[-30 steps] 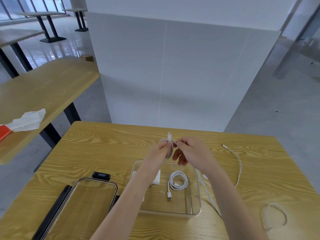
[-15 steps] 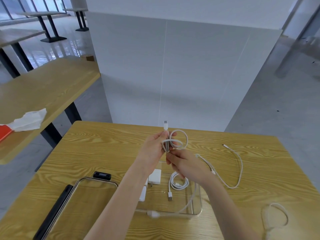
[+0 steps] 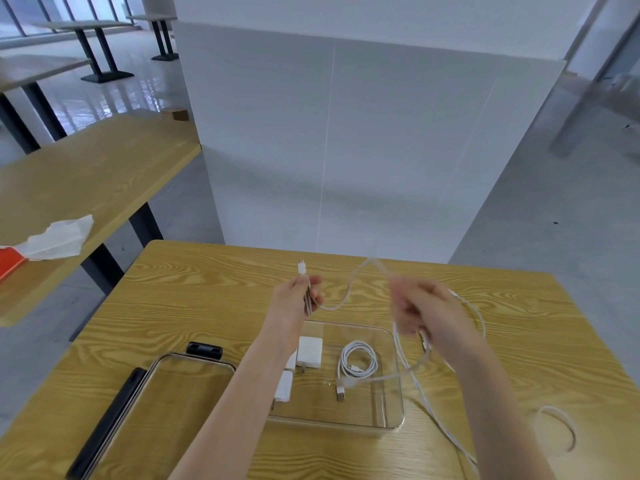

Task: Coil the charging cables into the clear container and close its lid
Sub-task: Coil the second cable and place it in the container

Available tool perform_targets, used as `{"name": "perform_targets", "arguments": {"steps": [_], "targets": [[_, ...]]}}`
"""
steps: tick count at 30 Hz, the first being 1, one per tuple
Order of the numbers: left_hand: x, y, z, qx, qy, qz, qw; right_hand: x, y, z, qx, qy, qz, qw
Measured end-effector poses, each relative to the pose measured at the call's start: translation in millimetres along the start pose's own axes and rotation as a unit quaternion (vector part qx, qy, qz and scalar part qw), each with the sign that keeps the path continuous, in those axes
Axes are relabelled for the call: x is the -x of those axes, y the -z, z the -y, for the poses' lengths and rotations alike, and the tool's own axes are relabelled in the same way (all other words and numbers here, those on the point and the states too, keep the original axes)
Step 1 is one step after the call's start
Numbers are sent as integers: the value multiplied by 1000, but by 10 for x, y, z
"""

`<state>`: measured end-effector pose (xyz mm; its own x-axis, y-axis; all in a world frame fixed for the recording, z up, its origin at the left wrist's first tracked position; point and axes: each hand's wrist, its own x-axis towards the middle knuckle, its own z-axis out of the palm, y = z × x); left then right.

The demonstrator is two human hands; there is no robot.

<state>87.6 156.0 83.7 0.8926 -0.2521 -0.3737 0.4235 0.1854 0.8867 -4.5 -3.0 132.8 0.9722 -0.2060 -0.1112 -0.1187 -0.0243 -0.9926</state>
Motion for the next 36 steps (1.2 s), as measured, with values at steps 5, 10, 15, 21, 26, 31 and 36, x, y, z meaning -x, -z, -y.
{"name": "perform_targets", "arguments": {"steps": [5, 10, 15, 21, 26, 31, 36], "targets": [[49, -18, -11, -2, -4, 47, 999, -239, 454, -171, 268, -60, -279, 920], [127, -106, -54, 4, -20, 98, 995, -355, 437, -503, 529, -196, -186, 804], [152, -122, -105, 46, -16, 114, 992, -354, 248, -504, 595, -194, -113, 772], [131, -167, -130, 92, -21, 81, 992, -163, -190, -192, 207, -22, 92, 974], [105, -72, -169, 109, -31, 44, 993, -108, -330, -329, 123, -29, 160, 979], [103, -12, -188, 110, -31, 47, 992, -146, -372, -506, 91, -41, 184, 978], [124, -49, -150, 54, -40, 67, 995, -193, -430, -559, 149, -59, 217, 963]]}}
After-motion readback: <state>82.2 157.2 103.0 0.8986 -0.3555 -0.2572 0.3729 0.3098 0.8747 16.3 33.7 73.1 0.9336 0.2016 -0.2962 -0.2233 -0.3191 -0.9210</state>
